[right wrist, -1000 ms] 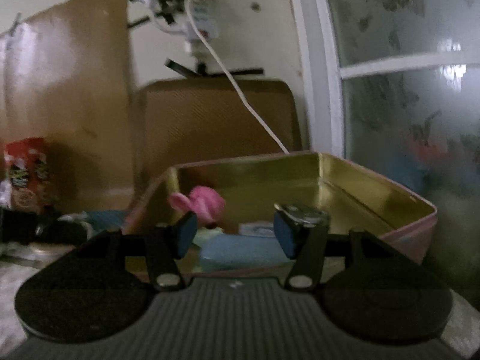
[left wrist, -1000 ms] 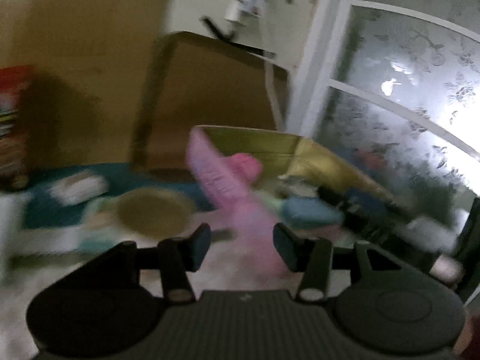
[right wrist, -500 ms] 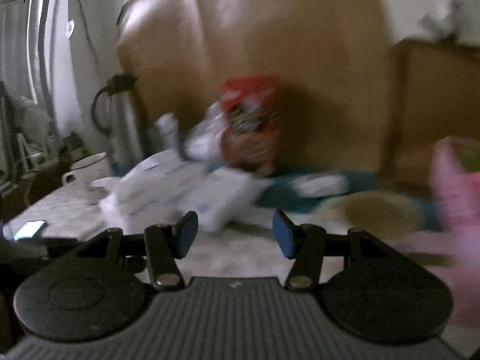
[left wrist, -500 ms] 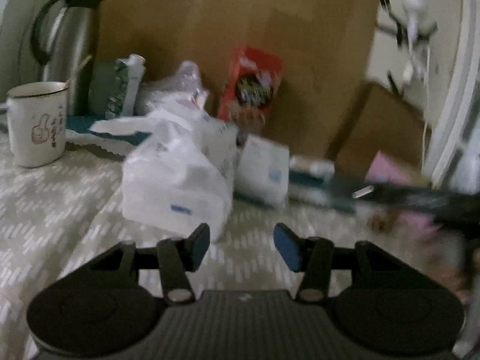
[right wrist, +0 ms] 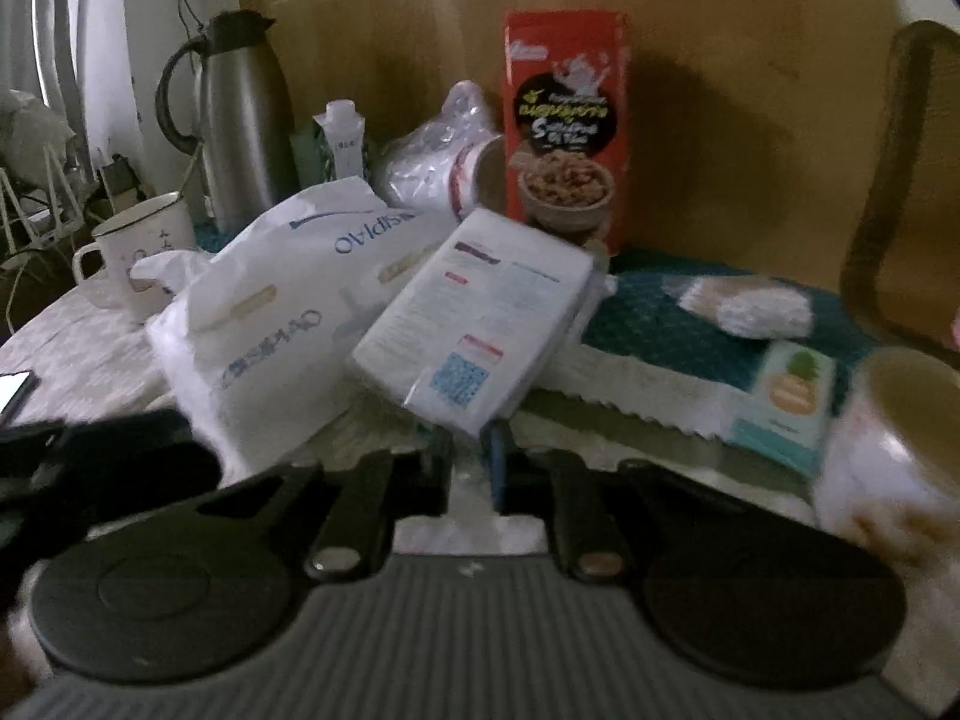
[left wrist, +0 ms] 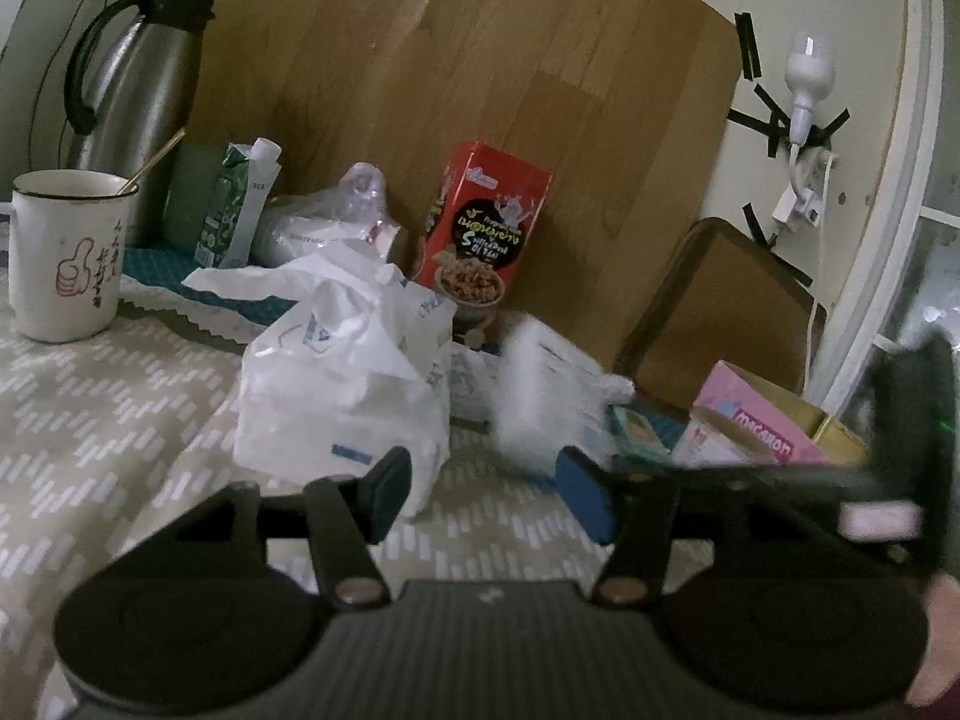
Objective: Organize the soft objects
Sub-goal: 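Grasp the white packet with the right gripper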
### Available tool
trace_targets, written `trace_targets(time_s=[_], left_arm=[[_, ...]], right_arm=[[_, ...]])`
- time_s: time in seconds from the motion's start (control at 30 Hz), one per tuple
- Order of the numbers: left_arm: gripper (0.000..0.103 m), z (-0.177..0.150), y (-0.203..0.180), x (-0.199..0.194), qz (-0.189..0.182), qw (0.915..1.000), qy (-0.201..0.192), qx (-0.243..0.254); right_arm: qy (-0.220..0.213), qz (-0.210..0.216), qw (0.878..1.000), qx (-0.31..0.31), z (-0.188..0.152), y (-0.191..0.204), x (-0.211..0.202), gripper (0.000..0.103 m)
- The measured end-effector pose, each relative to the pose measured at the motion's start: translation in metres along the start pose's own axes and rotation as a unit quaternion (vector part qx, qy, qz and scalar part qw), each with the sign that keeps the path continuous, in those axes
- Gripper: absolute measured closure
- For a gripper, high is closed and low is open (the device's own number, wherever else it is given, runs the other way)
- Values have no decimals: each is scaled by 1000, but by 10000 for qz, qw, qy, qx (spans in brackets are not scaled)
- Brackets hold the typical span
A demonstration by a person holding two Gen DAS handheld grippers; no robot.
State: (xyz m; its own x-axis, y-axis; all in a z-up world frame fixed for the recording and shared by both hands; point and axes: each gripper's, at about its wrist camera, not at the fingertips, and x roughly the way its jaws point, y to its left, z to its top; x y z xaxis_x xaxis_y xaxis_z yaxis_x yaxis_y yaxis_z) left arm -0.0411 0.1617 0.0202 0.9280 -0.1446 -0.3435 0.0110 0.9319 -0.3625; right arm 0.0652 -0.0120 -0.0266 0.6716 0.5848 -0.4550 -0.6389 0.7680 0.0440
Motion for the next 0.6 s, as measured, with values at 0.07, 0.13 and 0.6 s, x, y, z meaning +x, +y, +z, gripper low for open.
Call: trace_targets(time_s=[0.07, 0.13, 0.6], left_arm=[[48, -1, -1, 0, 0, 10000, 28, 27], [48, -1, -3, 0, -35, 9999, 117, 74], [44, -14, -83, 27, -1584, 9760, 1490, 105]], right_arm=[[48, -5, 10000, 41, -10, -7, -18, 88], [90, -13, 9999, 65, -23, -15, -42, 88], [117, -396, 9991, -7, -101, -39, -155, 54]])
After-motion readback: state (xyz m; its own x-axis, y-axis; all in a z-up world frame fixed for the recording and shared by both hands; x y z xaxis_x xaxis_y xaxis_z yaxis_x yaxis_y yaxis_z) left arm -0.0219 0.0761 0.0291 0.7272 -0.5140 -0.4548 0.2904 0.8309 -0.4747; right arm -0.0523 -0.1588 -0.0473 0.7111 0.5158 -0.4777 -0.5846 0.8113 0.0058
